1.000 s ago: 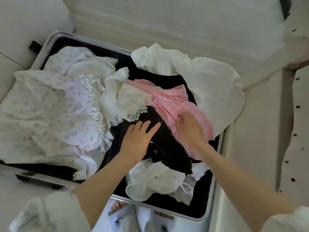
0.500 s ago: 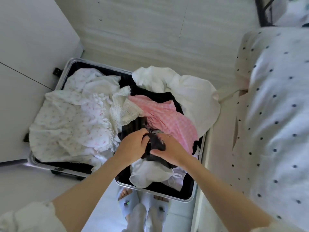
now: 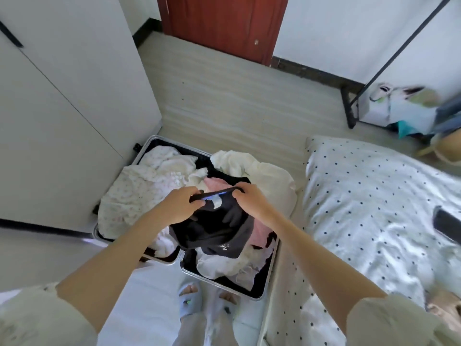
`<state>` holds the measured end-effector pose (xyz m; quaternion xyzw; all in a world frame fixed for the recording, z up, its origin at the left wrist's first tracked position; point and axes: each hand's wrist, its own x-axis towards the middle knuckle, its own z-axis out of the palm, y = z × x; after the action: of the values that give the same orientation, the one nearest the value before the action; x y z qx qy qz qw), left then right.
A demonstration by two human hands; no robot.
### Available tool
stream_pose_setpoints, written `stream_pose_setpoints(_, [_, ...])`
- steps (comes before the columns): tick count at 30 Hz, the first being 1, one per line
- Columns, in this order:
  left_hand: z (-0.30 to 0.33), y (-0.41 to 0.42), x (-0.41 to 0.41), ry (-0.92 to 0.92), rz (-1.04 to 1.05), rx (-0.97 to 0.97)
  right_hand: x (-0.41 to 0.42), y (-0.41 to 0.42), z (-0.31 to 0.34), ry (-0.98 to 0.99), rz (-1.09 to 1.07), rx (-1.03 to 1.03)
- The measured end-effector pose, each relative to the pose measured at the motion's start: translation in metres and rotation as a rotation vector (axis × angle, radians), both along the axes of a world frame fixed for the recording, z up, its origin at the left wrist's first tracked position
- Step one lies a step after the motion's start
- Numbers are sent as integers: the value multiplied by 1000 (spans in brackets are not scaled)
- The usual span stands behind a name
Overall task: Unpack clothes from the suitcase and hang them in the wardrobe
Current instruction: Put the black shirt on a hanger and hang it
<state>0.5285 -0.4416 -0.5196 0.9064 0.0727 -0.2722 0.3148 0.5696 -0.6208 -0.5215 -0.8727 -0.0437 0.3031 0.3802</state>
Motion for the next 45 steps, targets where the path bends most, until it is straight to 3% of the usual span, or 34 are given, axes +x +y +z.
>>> stream_pose_setpoints(4, [31,17,-45,-68,112,6,-20,13,54,-20,54,-47])
stream_pose_setpoints(10, [85,27,-125,-176,288,-83,-87,34,133,-46,32,104])
stream_pose_setpoints(18, [119,52,-262,-111,314,-206,-204,76,204,-21,298,76])
stream_pose_setpoints(22, [134,96,-341,-46,392,-110,-268,123,225,-24,450,102])
stream_pose_setpoints(30, [157,212,-466,-128,902,-15,-341,242,253,-13,600,215])
stream_pose_setpoints(35, [174,290,-522,-288,1277,-115,-371,334,264,18,755,274])
stream_pose_setpoints(45, [244,421,-577,-640,1704,80,-394,523,265,-190,1154,107])
